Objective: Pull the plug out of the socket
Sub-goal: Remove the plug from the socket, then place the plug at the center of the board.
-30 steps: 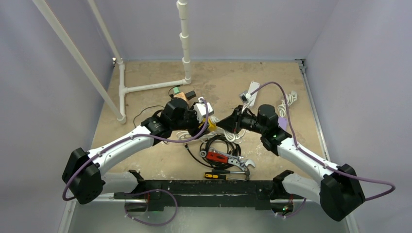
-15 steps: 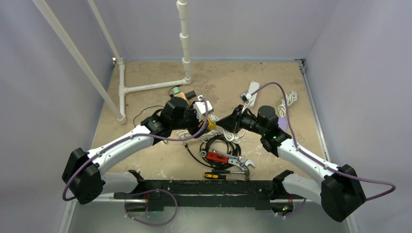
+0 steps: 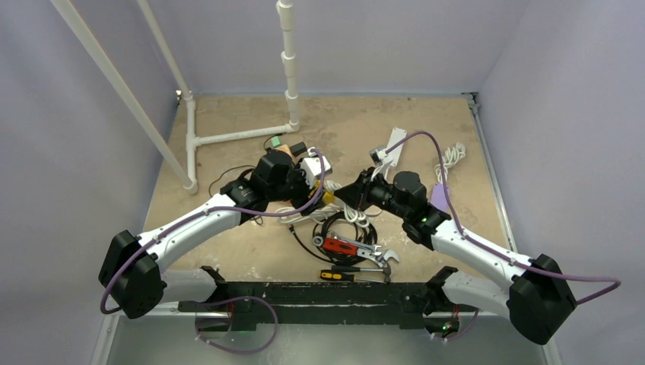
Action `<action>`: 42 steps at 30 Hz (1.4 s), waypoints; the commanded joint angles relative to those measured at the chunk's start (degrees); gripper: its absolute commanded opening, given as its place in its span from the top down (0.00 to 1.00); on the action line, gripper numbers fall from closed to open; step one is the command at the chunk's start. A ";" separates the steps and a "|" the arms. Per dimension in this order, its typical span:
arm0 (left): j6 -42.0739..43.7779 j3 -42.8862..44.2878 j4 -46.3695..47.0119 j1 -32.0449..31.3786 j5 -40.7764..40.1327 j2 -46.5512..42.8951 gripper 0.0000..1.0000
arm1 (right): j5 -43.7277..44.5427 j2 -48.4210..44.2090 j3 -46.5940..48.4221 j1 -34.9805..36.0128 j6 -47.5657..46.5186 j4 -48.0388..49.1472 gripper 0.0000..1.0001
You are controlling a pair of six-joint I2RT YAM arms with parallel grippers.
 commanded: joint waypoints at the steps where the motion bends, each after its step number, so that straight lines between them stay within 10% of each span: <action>1: -1.13 0.70 -0.46 3.64 -7.80 -0.04 1.00 | -3.46 -1.78 3.33 0.95 1.27 3.18 1.00; 10: 1.10 0.33 -0.56 2.90 -0.46 -1.48 1.00 | -18.62 0.08 1.40 -11.04 -1.76 7.87 1.00; 22: 0.56 0.35 -0.17 2.37 -1.75 -1.35 1.00 | -18.03 0.11 2.55 -11.31 -4.84 5.87 1.00; 42: -12.38 -0.84 6.52 12.84 3.33 -5.95 1.00 | 16.22 -6.13 23.37 -11.33 -6.95 -10.16 1.00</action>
